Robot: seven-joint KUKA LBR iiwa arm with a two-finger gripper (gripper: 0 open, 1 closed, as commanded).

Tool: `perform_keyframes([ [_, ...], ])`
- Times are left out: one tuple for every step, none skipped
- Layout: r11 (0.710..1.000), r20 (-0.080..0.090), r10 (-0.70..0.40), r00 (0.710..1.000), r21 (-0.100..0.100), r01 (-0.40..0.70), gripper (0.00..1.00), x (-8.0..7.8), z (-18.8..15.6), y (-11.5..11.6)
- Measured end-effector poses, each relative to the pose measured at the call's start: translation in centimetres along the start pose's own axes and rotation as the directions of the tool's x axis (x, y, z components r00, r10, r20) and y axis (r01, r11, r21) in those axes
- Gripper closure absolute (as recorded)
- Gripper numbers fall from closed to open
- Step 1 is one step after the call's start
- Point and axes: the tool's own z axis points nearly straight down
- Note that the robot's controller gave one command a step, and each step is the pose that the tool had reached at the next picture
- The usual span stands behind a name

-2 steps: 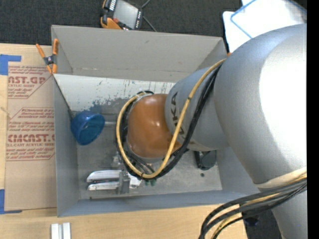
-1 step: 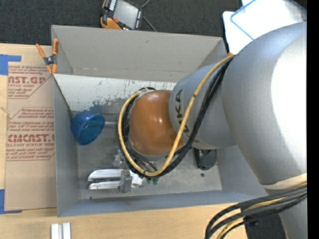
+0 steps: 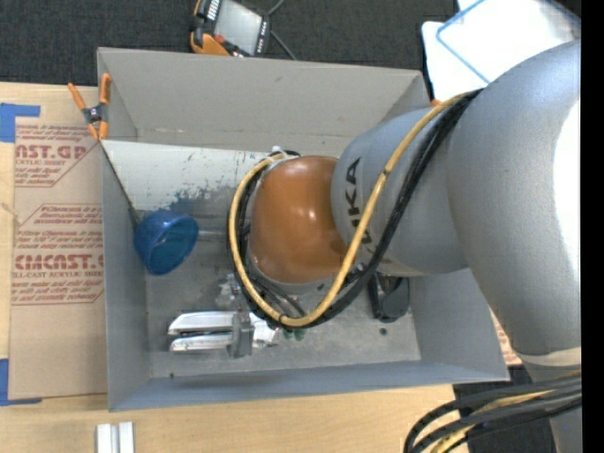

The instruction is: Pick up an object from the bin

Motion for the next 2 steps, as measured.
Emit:
perform_keyframes([
  [1.000,0.002,0.000,1.000,0.000,0.000,1.00,-0.1,-2.0,0.0],
  [1.000,0.001,0.000,1.000,0.000,0.000,1.00,-0.1,-3.3,0.0],
])
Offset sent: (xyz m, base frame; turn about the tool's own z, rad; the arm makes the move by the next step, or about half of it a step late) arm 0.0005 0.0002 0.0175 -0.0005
